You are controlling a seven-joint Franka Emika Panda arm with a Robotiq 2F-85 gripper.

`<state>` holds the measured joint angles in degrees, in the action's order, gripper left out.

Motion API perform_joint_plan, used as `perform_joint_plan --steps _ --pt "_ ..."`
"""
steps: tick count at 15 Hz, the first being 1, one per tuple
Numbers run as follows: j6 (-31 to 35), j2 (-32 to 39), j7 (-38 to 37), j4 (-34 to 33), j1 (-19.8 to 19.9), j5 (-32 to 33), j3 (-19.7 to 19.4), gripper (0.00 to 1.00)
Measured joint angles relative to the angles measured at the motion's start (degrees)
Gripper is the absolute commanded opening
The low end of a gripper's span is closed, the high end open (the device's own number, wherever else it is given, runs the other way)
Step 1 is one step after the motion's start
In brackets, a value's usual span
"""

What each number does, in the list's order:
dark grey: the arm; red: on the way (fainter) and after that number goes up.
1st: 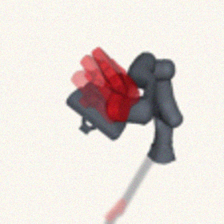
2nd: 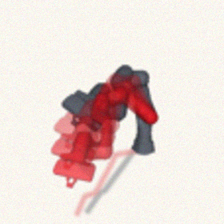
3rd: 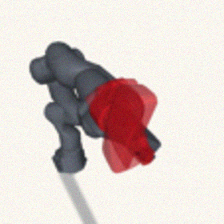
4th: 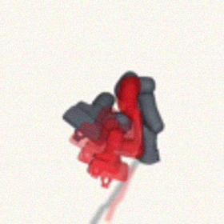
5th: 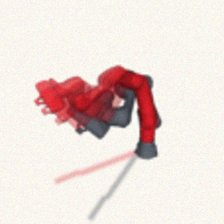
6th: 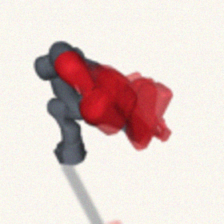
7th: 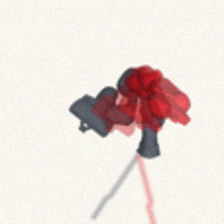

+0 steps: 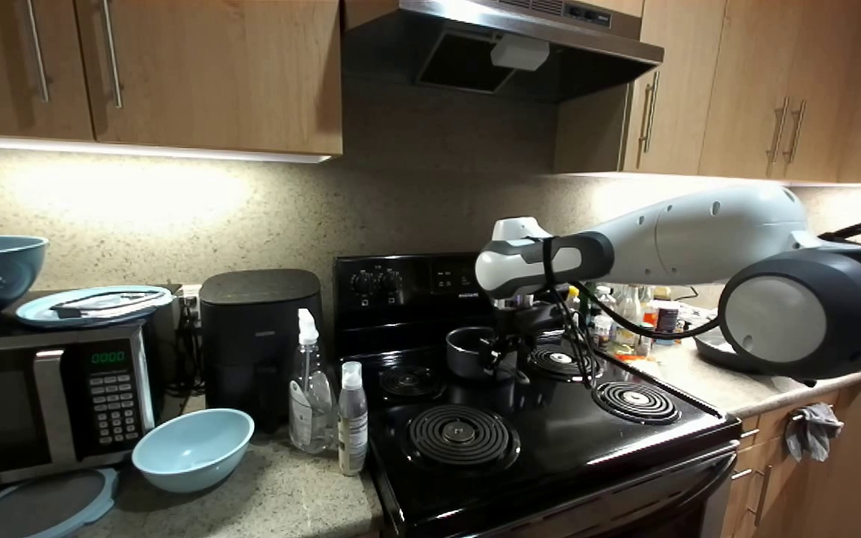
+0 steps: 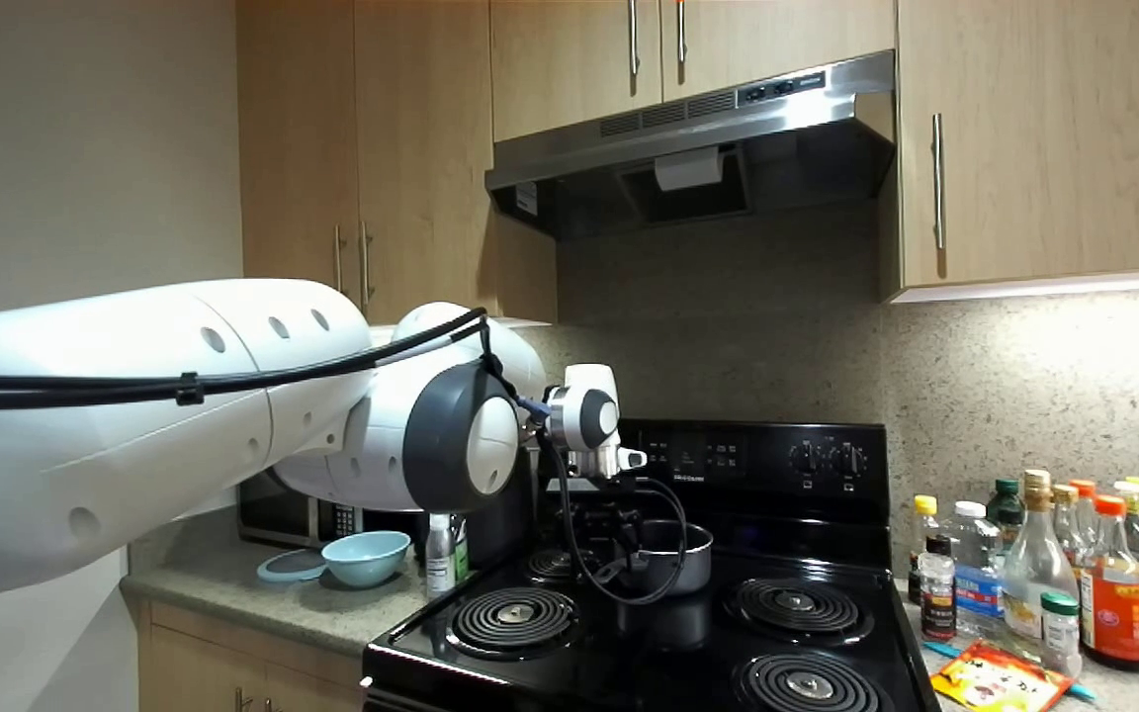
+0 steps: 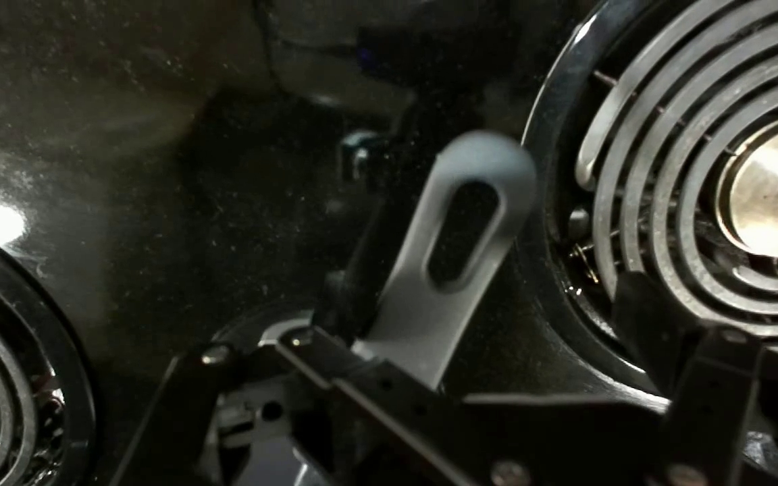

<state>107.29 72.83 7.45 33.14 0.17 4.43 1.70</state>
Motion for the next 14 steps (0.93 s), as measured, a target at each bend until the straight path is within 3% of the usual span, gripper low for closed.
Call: perform_joint_plan --steps 1,2,12,14 --pt "-0.16 0.24 0.00 0.00 0.18 0.00 0.00 0.75" --pt "-0.27 0.50 0.00 0.00 0.40 0.00 0.01 0.73" --pt "-0.34 1.02 0.01 0.00 1.20 0.00 0.12 0.08" --pt "-0.34 1.14 0.01 0.00 1.26 0.00 0.12 0.01"
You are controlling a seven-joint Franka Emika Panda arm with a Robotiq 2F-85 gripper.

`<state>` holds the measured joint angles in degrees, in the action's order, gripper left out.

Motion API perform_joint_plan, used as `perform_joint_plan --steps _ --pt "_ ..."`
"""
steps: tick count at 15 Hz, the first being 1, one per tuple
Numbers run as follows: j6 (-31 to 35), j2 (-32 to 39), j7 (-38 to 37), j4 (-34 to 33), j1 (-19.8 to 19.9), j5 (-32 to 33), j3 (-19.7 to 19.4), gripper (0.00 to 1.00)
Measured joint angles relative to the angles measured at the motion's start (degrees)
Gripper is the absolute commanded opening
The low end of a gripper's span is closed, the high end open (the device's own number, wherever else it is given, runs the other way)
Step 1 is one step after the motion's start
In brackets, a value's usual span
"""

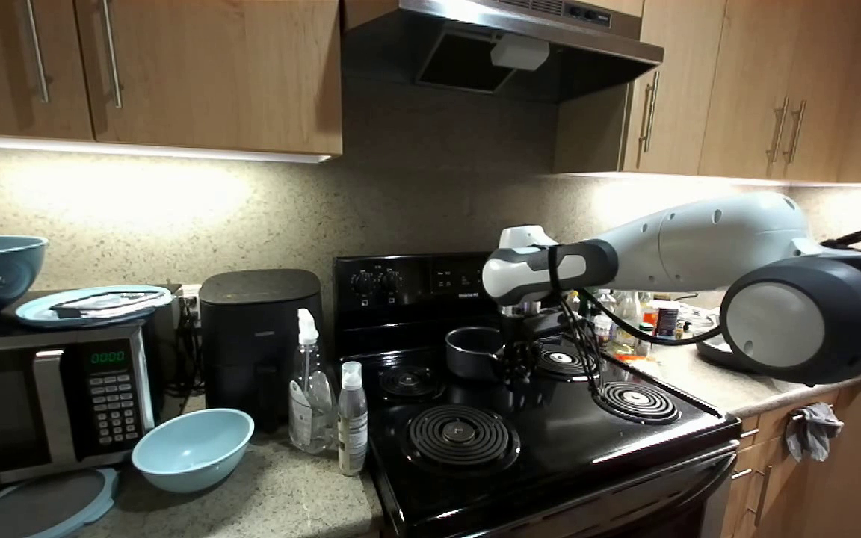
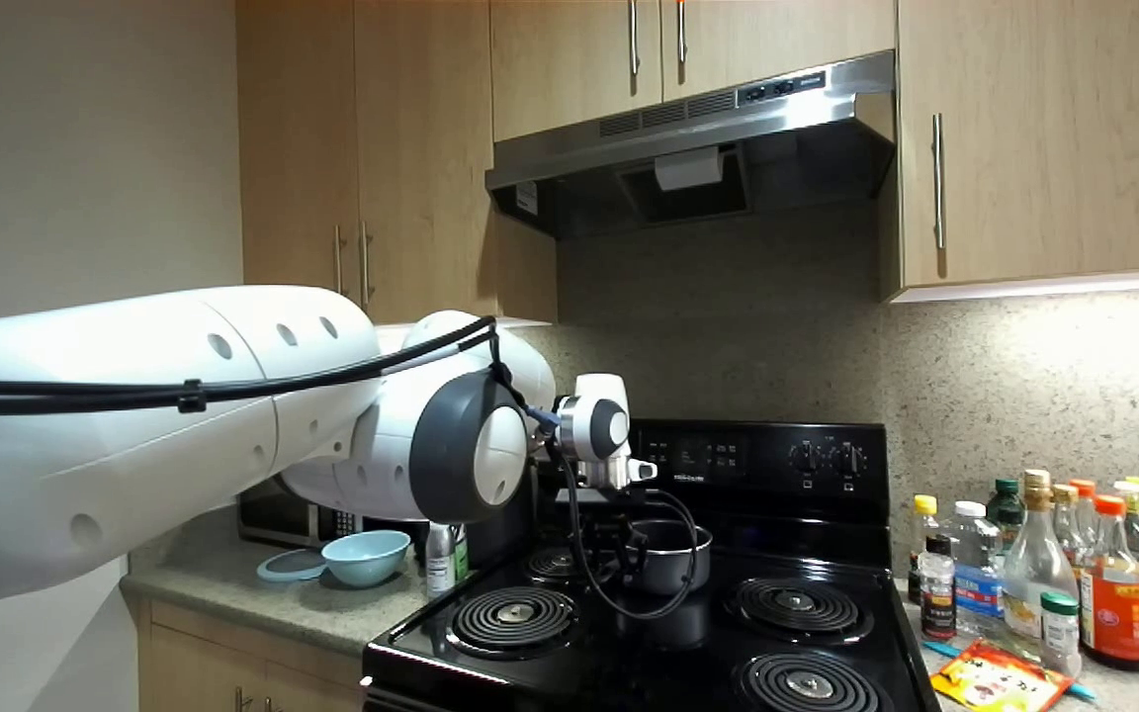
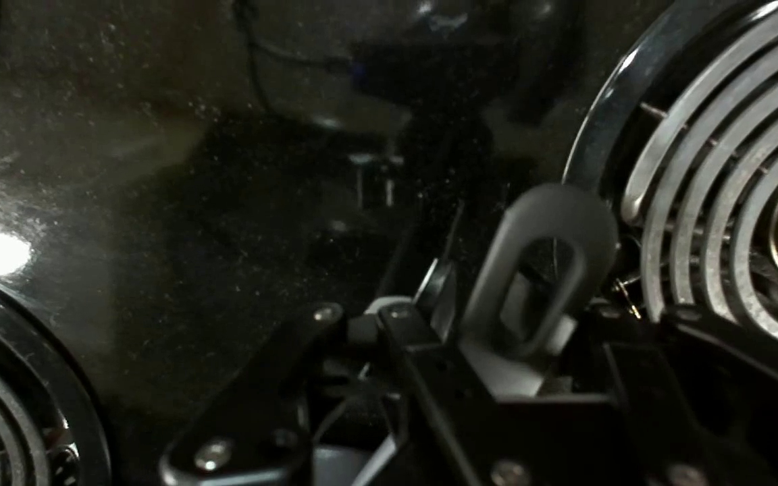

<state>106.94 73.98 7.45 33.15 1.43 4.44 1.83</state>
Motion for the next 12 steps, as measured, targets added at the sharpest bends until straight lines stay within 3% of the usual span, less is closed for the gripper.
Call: perform_joint_plan --steps 5,12 --pt "1.01 0.09 -0.78 -0.01 0.03 0.00 -0.03 0.02" --pt "8.63 0.06 -6.12 0.00 -1.12 0.31 -1.01 0.02"
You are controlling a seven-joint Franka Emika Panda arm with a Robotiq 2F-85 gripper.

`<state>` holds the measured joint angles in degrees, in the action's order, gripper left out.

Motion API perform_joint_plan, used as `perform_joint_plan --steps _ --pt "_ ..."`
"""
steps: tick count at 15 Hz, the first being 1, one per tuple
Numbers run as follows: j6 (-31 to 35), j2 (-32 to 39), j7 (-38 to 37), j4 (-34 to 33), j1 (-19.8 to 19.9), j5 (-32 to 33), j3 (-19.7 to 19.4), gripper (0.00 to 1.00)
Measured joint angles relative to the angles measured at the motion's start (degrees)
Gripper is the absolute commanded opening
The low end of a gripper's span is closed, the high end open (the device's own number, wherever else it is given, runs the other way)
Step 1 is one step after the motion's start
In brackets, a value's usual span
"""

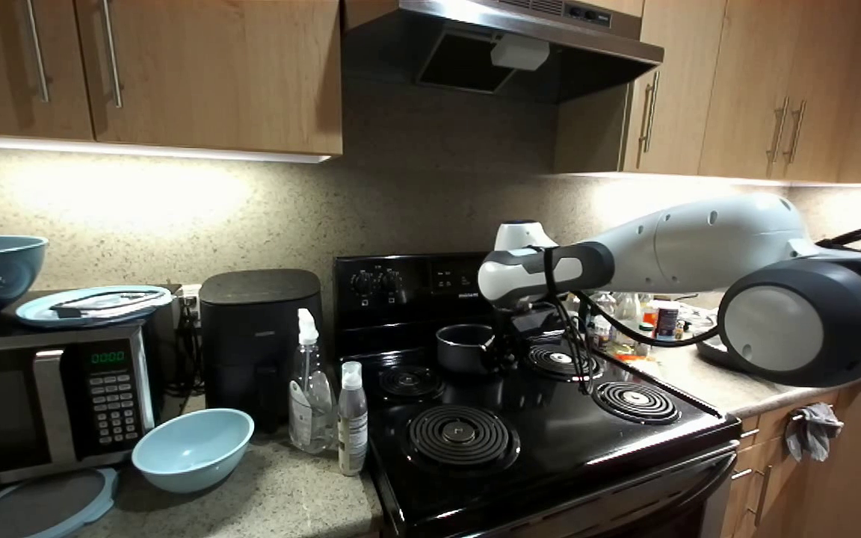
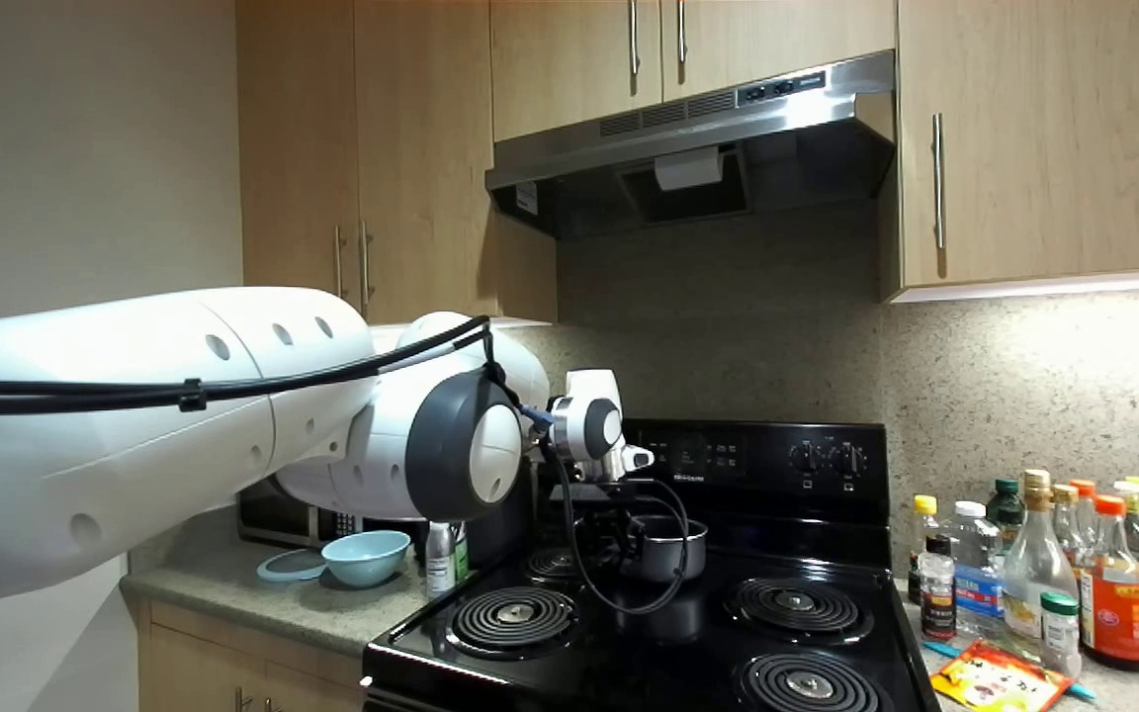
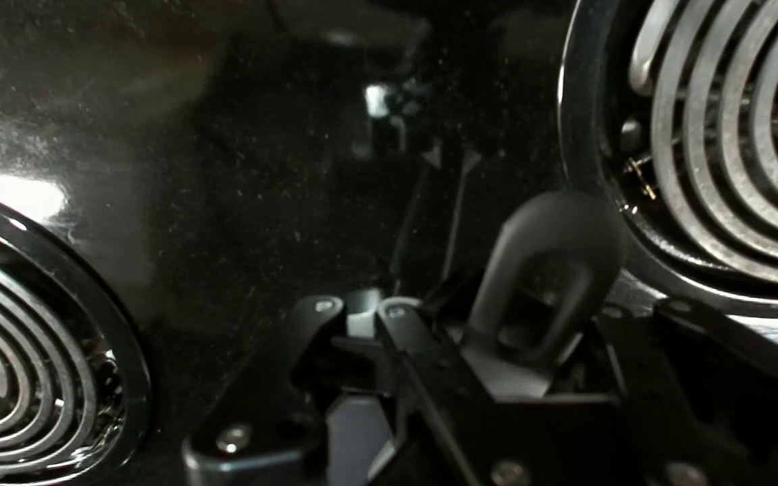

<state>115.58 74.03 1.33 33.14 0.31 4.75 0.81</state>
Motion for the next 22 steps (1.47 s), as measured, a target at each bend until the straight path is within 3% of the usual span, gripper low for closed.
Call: perform_joint_plan --steps 3,7,8,9,11,19,22 --pt "0.08 -0.01 -2.28 0.03 -0.82 0.38 -1.32 0.09" --pt "-1.50 -0.01 -3.44 0.14 -1.06 0.38 -1.80 0.09" --pt "-1.52 -0.01 -3.46 0.14 -1.06 0.38 -1.83 0.34" --pt "-1.53 -0.01 -3.47 0.14 -1.06 0.38 -1.85 0.35" --pt "-1.42 0.22 -3.47 0.10 -1.05 0.38 -1.85 0.46" --pt "-1.35 3.64 -2.88 -2.71 -0.57 0.37 -1.79 0.99" --pt "-1.30 4.43 -2.60 -4.25 -0.37 0.37 -1.97 1.00"
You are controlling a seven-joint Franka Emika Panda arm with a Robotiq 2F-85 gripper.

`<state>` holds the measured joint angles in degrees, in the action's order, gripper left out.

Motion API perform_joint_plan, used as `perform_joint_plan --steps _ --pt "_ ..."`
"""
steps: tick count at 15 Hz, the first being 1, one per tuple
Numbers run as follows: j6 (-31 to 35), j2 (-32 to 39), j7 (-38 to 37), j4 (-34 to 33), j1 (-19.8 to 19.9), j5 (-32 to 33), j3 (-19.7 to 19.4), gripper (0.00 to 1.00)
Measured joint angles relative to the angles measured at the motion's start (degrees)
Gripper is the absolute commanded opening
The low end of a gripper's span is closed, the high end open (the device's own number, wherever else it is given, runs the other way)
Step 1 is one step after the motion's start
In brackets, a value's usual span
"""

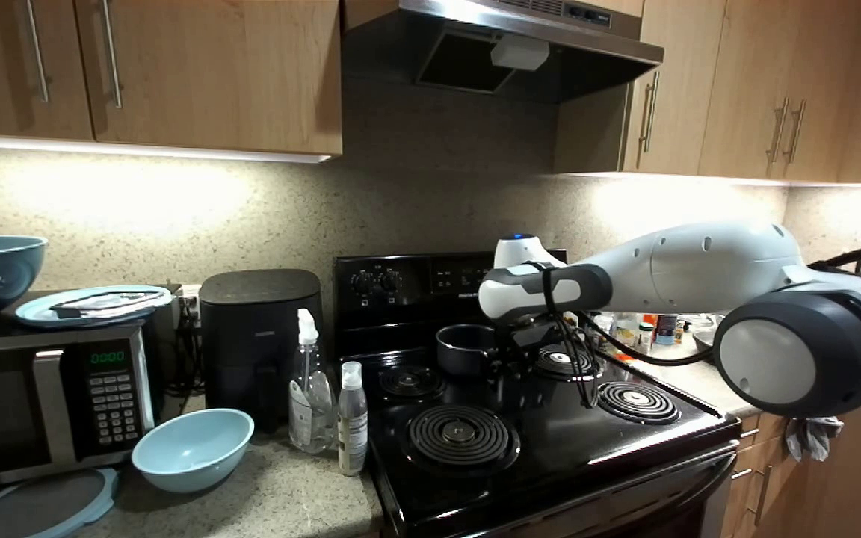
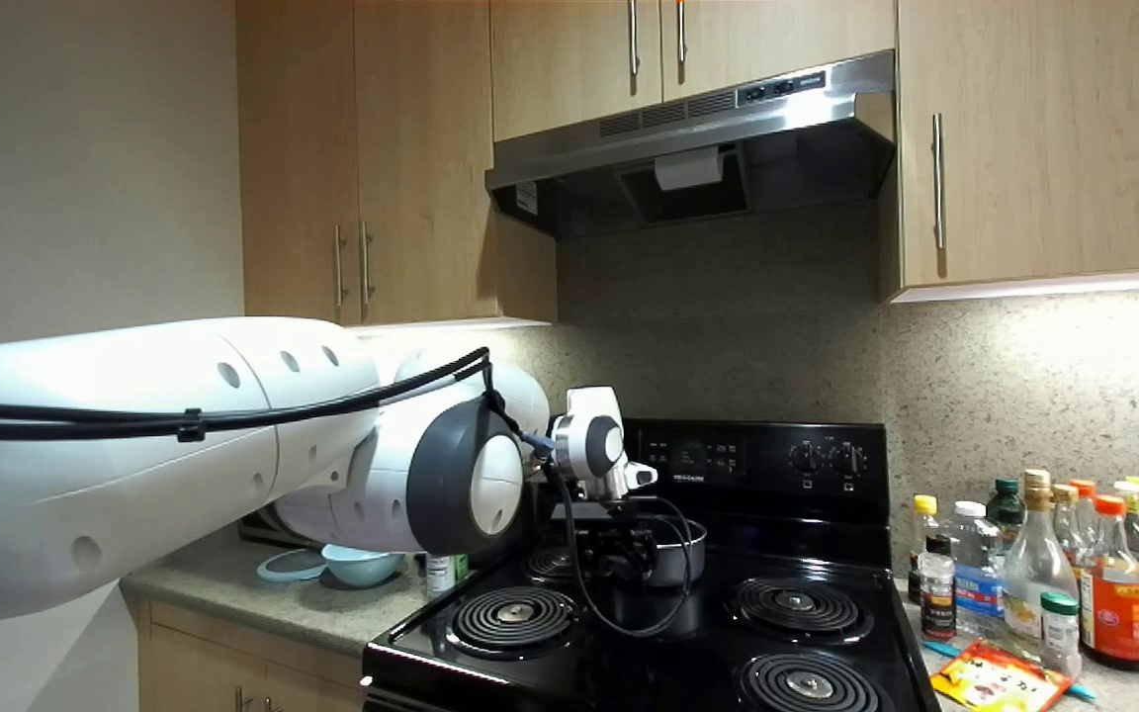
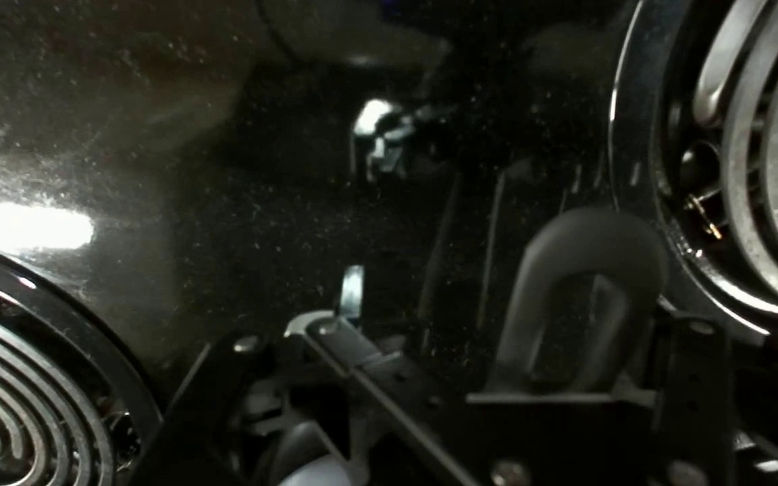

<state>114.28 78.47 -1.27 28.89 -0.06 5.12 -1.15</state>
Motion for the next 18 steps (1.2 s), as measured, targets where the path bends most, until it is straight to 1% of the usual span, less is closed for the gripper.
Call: perform_joint_plan --steps 1,3,5,7,9,15,16,17,18 --pt "0.27 0.00 0.00 -0.72 -0.04 0.00 -0.02 1.00" --pt "0.38 0.37 0.01 -4.50 -0.52 0.00 -0.37 1.00" --pt "2.70 -0.24 0.01 -6.77 -1.34 0.02 -0.49 1.00" --pt "4.09 -1.44 0.00 -7.06 -2.07 0.03 -0.63 1.00" --pt "4.10 -1.80 -0.06 -7.06 -2.29 0.02 -0.72 1.00" --pt "4.09 1.64 -0.37 -6.34 -0.72 -0.07 -0.70 1.00" --pt "4.09 2.11 -0.37 -6.21 -0.43 -0.09 -0.69 0.75" --pt "4.09 2.51 -0.37 -6.19 -0.17 -0.11 -0.66 0.74" --pt "4.09 2.79 -0.37 -6.18 0.07 -0.11 -0.64 0.67"
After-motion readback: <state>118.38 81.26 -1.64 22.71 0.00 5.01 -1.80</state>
